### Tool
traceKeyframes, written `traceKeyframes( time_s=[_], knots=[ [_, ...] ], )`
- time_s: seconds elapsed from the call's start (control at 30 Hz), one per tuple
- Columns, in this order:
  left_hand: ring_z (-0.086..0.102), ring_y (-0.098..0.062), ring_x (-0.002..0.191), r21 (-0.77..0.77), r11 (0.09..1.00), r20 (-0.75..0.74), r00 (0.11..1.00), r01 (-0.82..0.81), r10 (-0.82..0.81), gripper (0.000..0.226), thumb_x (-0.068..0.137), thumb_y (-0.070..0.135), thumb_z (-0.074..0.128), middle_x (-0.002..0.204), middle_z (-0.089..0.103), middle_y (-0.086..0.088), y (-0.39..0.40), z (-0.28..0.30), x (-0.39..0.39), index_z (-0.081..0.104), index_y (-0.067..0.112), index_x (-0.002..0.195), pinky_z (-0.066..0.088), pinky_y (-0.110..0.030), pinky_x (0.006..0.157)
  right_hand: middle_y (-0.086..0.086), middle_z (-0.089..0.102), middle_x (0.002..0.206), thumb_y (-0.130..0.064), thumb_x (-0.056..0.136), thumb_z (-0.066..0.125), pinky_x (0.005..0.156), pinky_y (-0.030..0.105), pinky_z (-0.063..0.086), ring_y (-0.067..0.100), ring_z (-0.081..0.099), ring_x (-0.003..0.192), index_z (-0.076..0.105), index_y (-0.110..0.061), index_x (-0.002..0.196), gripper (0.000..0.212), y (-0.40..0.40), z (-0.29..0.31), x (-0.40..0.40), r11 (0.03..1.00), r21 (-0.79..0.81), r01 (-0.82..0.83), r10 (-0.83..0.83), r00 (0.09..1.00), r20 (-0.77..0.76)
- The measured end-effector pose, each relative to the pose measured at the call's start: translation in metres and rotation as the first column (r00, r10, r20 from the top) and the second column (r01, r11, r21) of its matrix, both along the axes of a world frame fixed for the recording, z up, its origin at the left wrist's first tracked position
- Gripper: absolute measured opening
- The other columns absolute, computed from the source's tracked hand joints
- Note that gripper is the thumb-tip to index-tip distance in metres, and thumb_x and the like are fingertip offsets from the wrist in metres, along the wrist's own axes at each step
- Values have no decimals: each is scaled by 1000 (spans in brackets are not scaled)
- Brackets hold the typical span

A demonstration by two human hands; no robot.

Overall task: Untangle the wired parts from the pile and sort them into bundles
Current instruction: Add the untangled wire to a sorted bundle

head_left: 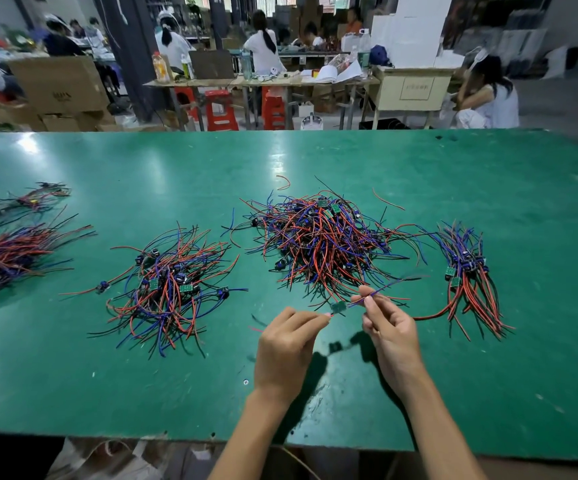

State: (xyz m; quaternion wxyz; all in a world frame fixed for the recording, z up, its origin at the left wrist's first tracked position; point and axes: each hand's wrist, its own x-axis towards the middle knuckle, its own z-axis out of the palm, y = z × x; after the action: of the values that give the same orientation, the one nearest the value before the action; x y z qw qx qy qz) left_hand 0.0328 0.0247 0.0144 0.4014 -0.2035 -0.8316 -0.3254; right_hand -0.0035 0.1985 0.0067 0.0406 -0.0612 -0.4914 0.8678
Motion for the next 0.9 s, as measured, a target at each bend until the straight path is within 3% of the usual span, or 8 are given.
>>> traceKeyframes(
  time_s=[0.07, 0.27, 0.47, 0.57, 0.67, 0.73, 0.8, 0.9],
  knots=[
    [62, -22, 66, -1, 1000, -54, 998, -18, 18, 8, 86, 5, 75, 91, 77, 2, 2, -6, 0, 80, 8, 91, 53, -32, 60, 3, 74, 96, -5, 95, 62, 58, 10, 46, 0, 48, 59, 75, -8, 98, 14, 0, 0, 0, 1000, -19, 5, -5, 1000, 2],
    [64, -19, 73, 68, 996, 49, 998, -54, 50, 9, 87, 17, 79, 89, 74, 6, 3, -12, -1, 79, 14, 96, 51, -38, 64, 1, 75, 92, -22, 81, 72, 60, 11, 49, 2, 54, 62, 76, -10, 101, 24, 0, -2, -2, 999, 22, 37, -37, 999, 6],
    [66, -15, 66, 29, 986, 136, 978, -163, 158, 23, 93, 42, 64, 81, 74, 11, 4, -8, -2, 78, 24, 89, 48, -36, 59, 4, 77, 113, -37, 90, 64, 82, 22, 58, 13, 72, 100, 69, -15, 99, 24, -6, -4, 0, 972, 217, 92, -78, 994, -74],
    [63, -15, 57, 60, 983, 317, 937, -174, 147, 22, 93, 47, 66, 66, 70, 10, 2, -5, 0, 77, 29, 89, 51, -36, 58, 12, 77, 106, -32, 99, 59, 70, 35, 64, 26, 76, 92, 59, -11, 103, 21, -7, 2, -2, 987, 117, 106, -107, 994, 8],
    [60, -8, 50, 238, 965, 559, 828, -109, -44, 23, 94, 52, 61, 56, 65, 9, 2, -5, -3, 74, 34, 94, 50, -29, 61, 14, 77, 90, -31, 104, 55, 53, 37, 62, 29, 76, 74, 56, -13, 103, 18, 6, 18, -14, 962, 153, 228, -235, 971, 30],
    [60, -9, 46, 467, 879, 619, 746, -100, -244, 33, 100, 47, 52, 56, 67, 0, 0, -4, -6, 76, 27, 91, 51, -24, 59, 10, 76, 81, -30, 105, 54, 42, 31, 56, 23, 73, 58, 57, -18, 101, 13, 29, 37, -36, 906, 267, 327, -340, 940, 0],
    [51, -14, 41, 672, 722, 581, 723, -166, -374, 41, 105, 38, 47, 57, 66, -11, -3, -4, -11, 78, 18, 88, 50, -27, 50, 6, 74, 77, -30, 104, 55, 37, 25, 49, 15, 66, 45, 60, -17, 108, 15, 62, 61, -71, 805, 452, 383, -412, 910, -38],
    [39, -17, 42, 757, 600, 554, 743, -260, -377, 39, 106, 29, 49, 58, 63, -14, -9, -5, -17, 79, 17, 84, 34, -25, 40, 10, 75, 81, -28, 99, 56, 47, 22, 48, 18, 65, 50, 70, -9, 114, 28, 117, 94, -123, 498, 796, 345, -466, 880, -90]
  ],
)
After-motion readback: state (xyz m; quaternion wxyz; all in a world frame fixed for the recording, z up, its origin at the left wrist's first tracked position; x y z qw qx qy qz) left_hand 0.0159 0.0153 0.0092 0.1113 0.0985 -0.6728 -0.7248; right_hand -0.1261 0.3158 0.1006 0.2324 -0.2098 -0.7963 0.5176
